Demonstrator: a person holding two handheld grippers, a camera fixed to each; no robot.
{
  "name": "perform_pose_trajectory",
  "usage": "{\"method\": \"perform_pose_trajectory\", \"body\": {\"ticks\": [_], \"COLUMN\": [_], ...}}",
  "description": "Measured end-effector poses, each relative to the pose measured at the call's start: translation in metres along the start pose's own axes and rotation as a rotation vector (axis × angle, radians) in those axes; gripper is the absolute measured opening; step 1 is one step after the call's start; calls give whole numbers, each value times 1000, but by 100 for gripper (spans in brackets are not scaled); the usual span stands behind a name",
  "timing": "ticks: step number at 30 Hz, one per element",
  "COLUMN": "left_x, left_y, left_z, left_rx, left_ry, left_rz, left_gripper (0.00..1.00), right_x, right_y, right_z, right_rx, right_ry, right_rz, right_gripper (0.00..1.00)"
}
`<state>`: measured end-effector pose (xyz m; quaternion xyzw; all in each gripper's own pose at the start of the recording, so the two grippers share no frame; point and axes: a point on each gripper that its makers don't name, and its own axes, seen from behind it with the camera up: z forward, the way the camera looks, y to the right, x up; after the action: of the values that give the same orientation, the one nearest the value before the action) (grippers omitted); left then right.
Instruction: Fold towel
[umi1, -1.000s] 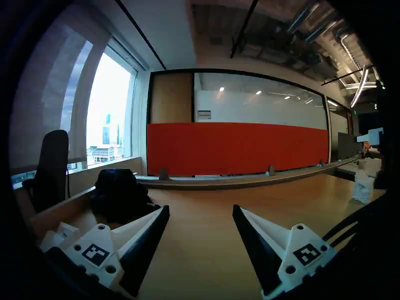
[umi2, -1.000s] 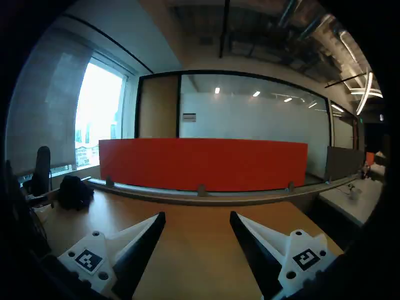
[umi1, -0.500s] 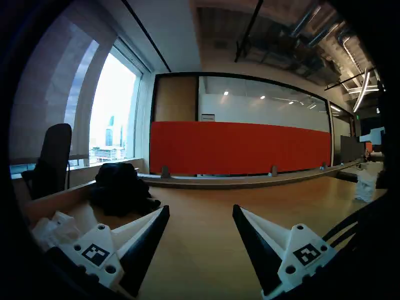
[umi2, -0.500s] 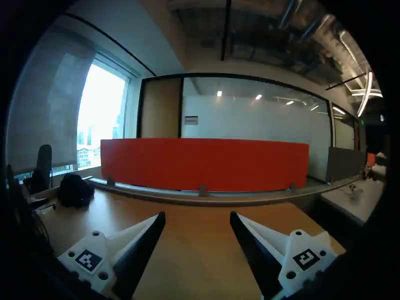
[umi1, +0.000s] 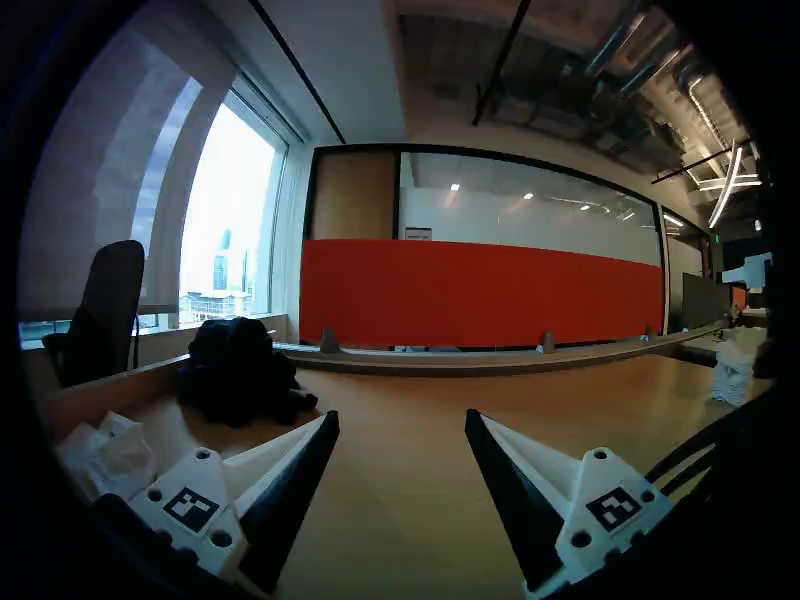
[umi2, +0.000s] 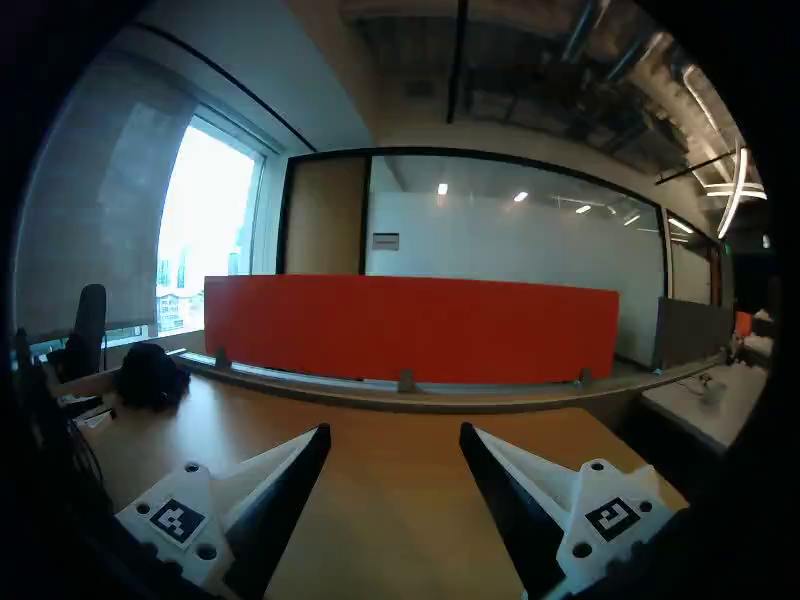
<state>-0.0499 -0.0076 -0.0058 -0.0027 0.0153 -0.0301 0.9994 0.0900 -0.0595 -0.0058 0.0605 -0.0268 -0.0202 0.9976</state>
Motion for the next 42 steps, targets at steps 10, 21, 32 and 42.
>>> {"method": "perform_pose_trajectory", "body": {"ticks": [10, 21, 32, 42], "left_x": [-6, -11, -11, -12], "left_y": [7, 11, 11, 12], "left_z": [0, 3, 5, 5], "left_rx": [-3, -3, 6, 6], "left_ry": [-7, -12, -12, -13], "left_rz": [-1, 34, 43, 46], "left_gripper": [94, 94, 94, 96], "right_x": [-4, -11, -14, -16], "right_y": [6, 6, 9, 9], "right_z": [-2, -2, 3, 9], "right_rx": [-10, -5, -11, -10], "right_ry": [-5, -17, -20, -26], "right_rz": [5, 2, 15, 17], "right_gripper": [100, 100, 100, 100]}}
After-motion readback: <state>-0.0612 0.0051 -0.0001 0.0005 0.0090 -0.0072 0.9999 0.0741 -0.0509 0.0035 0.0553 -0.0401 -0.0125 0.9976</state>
